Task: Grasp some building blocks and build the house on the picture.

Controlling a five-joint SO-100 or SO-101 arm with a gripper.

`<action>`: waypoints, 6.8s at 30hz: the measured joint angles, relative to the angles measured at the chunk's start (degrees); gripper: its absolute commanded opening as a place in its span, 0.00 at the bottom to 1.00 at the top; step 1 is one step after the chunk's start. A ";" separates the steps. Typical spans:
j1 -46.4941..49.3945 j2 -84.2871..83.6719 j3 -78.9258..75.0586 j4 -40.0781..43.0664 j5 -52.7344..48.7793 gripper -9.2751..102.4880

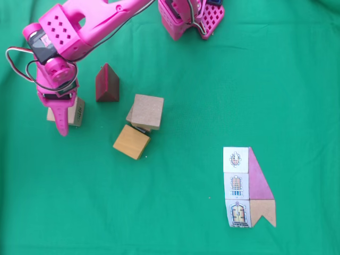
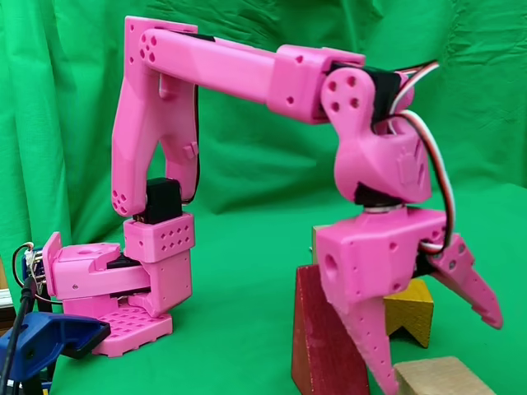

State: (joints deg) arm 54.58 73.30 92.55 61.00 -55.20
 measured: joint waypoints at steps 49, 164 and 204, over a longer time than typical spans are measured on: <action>-0.35 -11.69 -14.59 -0.35 -0.26 0.35; -3.16 15.73 2.55 33.49 -5.36 0.44; -3.34 13.45 8.00 22.15 -5.98 0.46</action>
State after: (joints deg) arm 51.24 86.75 100.55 83.14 -61.17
